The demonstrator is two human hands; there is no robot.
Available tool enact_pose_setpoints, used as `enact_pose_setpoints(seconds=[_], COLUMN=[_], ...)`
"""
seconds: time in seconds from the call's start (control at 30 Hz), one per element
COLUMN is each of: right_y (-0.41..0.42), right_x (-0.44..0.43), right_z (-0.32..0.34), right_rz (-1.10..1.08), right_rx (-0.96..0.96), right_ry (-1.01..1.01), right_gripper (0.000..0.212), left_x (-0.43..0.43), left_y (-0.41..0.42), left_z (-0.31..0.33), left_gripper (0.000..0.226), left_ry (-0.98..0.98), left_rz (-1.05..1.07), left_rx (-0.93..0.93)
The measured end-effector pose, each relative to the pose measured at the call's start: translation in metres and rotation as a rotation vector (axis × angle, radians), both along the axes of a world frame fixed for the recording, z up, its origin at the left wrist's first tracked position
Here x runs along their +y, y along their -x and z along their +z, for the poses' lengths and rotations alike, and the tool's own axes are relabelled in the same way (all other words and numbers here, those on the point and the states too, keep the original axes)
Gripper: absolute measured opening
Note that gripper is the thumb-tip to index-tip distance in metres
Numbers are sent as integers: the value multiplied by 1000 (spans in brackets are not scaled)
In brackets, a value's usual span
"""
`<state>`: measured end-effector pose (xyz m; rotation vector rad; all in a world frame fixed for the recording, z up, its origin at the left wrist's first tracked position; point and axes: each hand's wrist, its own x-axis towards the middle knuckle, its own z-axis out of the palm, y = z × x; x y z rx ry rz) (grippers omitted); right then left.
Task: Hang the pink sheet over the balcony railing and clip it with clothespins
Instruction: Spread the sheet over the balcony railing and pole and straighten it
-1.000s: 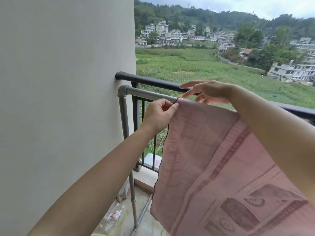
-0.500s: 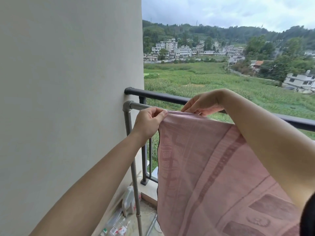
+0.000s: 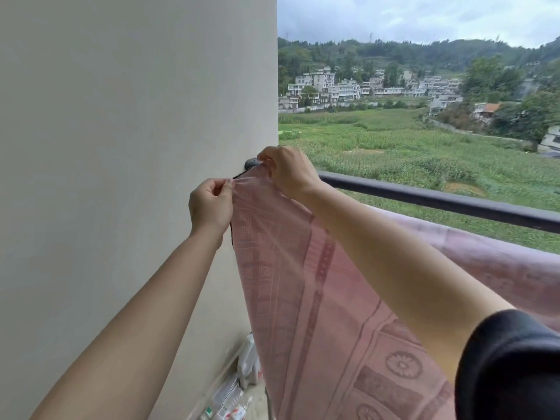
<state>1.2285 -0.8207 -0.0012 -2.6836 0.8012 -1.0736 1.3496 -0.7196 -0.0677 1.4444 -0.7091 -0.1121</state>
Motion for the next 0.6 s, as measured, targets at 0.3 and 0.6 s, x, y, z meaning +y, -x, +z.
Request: enact_pose_setpoints(seconds=[0.3,0.6], right_y=[11,98], right_x=[-9,3], right_z=[-7,-16], right_rz=[-139,-234], right_rx=[463,432], right_ry=[-260,-111], right_gripper=[26,65], left_x=[3,-17], left_y=[-2,35], left_z=[-42,2], left_gripper=[20,23], left_ry=[-445,-230], left_rz=[-236,-148], left_rx=[103,-277])
